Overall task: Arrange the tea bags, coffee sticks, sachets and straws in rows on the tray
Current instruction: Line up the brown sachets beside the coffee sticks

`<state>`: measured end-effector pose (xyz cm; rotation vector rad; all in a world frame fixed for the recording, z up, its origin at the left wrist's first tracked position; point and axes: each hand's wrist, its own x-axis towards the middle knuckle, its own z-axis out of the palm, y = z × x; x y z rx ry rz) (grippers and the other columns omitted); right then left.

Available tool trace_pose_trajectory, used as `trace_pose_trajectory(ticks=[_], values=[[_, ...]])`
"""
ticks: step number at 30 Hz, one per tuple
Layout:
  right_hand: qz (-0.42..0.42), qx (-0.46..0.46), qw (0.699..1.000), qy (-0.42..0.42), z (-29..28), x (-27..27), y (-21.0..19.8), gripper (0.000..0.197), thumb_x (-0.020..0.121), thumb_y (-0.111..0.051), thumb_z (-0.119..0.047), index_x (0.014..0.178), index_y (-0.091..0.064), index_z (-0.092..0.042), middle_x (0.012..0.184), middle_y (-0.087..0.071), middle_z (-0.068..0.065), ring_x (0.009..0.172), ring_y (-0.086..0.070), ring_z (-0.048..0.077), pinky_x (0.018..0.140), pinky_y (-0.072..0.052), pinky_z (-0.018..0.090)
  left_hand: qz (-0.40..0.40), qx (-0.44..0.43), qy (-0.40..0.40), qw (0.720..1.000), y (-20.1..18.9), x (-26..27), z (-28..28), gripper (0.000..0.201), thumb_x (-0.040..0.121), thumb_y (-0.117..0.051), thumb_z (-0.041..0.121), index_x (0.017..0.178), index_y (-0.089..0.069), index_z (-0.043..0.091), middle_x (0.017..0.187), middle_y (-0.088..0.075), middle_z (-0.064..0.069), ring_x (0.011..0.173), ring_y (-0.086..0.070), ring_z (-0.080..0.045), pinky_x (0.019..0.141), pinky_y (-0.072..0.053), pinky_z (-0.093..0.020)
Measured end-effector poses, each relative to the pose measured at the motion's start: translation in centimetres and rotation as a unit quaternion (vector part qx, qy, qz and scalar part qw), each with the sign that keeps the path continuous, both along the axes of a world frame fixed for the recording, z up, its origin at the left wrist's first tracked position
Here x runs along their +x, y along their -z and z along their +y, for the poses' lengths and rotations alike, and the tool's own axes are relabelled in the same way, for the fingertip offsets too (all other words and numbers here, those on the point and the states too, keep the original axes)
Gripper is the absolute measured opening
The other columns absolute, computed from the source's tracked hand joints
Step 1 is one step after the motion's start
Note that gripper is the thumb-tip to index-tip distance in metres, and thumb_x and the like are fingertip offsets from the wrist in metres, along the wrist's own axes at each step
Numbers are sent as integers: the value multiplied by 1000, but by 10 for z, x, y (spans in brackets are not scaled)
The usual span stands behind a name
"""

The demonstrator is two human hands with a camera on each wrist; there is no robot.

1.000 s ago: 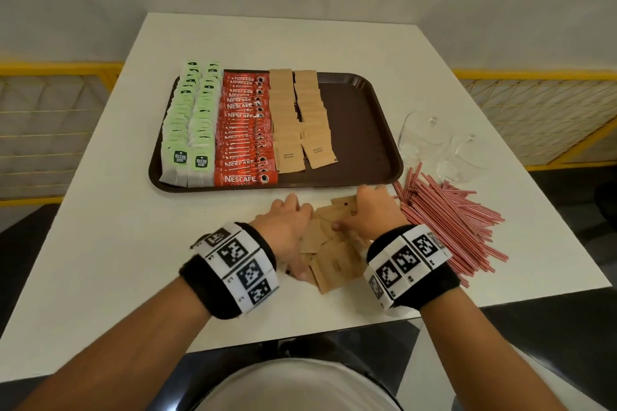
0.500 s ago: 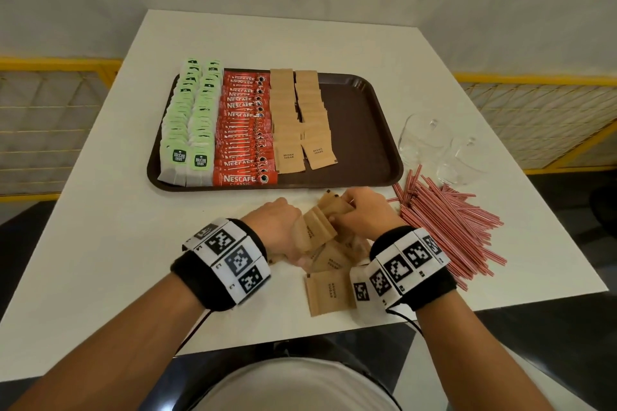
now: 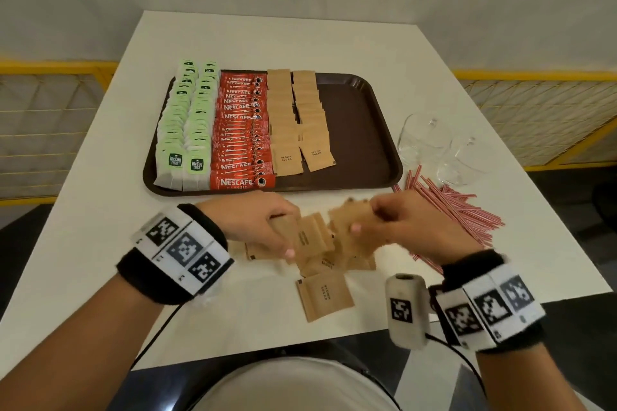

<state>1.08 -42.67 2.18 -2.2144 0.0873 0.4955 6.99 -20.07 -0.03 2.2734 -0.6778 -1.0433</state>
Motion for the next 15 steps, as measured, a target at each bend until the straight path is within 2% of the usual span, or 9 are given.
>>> trace_pose_trajectory(ticks=[2,4,6,8,9,11,15], values=[[64,-70,994,-60,7,-5,12,17,80,-71,-29,80,-63,-14,79,-63,-2,73,-58,9,65,-44,18,-2,31,32,999,4,-5,-12,35,77,-75,28,106,-56,26,92,-60,11,79,-56,-5,65,-43,-17],[75,-144,983,-90,15,-5,27,21,78,-72,-31,89,-61,-17,86,-54,-7,83,-54,10,66,-40,16,-9,66,34,997,9,-10,-23,58,76,-75,26,125,-45,31,91,-52,13,78,-52,-5,64,-42,-19],[73,-214,968,-110,22,-2,35,36,77,-73,-35,104,-60,-17,102,-43,-3,105,-44,17,83,-41,23,-31,96,44,994,15,-12,-31,77,75,-76,24,139,-33,32,93,-49,16,82,-47,-4,69,-38,-20],[71,-246,960,-115,27,-1,37,48,77,-72,-36,117,-55,-16,118,-34,1,118,-30,20,96,-34,31,-46,115,60,990,18,-11,-36,83,76,-75,24,144,-27,30,111,-53,6,95,-46,-10,78,-36,-22],[67,-245,961,-111,28,0,38,50,78,-72,-35,119,-53,-16,125,-31,2,121,-27,21,98,-33,32,-53,121,58,990,18,-11,-37,81,77,-75,24,143,-28,29,120,-53,1,99,-46,-13,80,-36,-24],[56,-235,965,-103,30,2,38,48,79,-71,-33,120,-51,-17,128,-30,3,121,-25,22,96,-32,31,-74,129,39,988,18,-10,-39,71,76,-75,23,135,-37,27,121,-52,-2,97,-47,-15,77,-39,-26],[65,-221,968,-104,33,10,38,43,81,-69,-28,117,-48,-17,112,-37,2,115,-34,22,91,-35,31,-110,151,-8,982,23,-7,-36,52,68,-80,31,108,-47,26,107,-37,1,96,-40,-15,77,-41,-29]])
